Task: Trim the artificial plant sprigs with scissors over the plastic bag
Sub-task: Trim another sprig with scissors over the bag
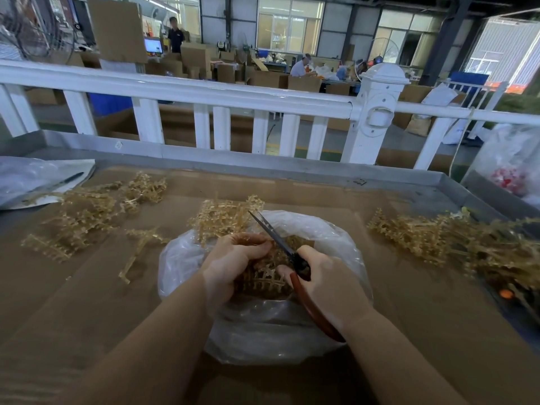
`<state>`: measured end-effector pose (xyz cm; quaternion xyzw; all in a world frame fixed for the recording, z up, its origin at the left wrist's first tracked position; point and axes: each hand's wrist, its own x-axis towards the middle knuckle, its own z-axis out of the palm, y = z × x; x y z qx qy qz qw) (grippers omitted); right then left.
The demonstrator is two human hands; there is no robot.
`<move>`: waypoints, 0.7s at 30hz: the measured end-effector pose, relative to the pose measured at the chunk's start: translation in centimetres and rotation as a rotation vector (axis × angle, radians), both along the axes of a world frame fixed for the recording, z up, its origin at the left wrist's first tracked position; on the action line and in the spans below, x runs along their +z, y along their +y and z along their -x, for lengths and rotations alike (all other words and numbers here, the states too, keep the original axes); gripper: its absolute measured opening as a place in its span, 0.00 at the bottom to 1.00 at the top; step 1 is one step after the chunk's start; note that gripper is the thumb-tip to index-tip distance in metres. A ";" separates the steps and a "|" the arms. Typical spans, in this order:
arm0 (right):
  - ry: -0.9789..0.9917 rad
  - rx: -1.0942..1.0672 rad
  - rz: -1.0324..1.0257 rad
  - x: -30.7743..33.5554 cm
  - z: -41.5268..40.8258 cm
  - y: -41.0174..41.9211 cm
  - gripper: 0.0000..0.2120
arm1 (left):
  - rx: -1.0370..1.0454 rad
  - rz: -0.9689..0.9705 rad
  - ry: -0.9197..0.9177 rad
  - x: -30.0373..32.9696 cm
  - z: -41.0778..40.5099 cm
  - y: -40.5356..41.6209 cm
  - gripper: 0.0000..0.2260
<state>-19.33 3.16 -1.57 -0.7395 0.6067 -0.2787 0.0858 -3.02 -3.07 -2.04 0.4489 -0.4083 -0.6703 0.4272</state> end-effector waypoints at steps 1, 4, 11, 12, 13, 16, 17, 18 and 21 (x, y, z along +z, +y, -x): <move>-0.009 0.000 -0.001 0.0 0.0 0.0 0.09 | -0.002 -0.004 -0.003 0.0 0.0 0.0 0.10; 0.002 0.003 0.000 0.0 0.1 -0.1 0.09 | 0.003 -0.008 -0.001 -0.2 -0.1 -0.1 0.11; 0.001 -0.007 0.019 -0.2 0.1 0.1 0.07 | 0.081 0.004 0.046 -0.5 0.0 0.0 0.09; 0.001 -0.009 0.019 -0.3 0.2 0.1 0.07 | 0.091 -0.013 0.069 -0.4 -0.1 0.1 0.12; 0.002 -0.008 0.020 -0.3 0.2 0.1 0.08 | 0.099 -0.028 0.085 -0.3 -0.2 0.1 0.13; 0.009 -0.007 0.026 -0.3 0.2 0.3 0.07 | 0.112 -0.053 0.115 -0.1 -0.4 0.0 0.13; 0.016 -0.006 0.032 -0.4 0.2 0.3 0.07 | 0.118 -0.061 0.124 -0.1 -0.4 -0.1 0.13; 0.024 -0.005 0.038 -0.4 0.2 0.4 0.07 | 0.123 -0.072 0.131 -0.1 -0.3 -0.1 0.12; 0.045 0.002 0.032 -0.4 0.3 0.5 0.06 | 0.120 -0.090 0.151 -0.2 -0.1 -0.2 0.10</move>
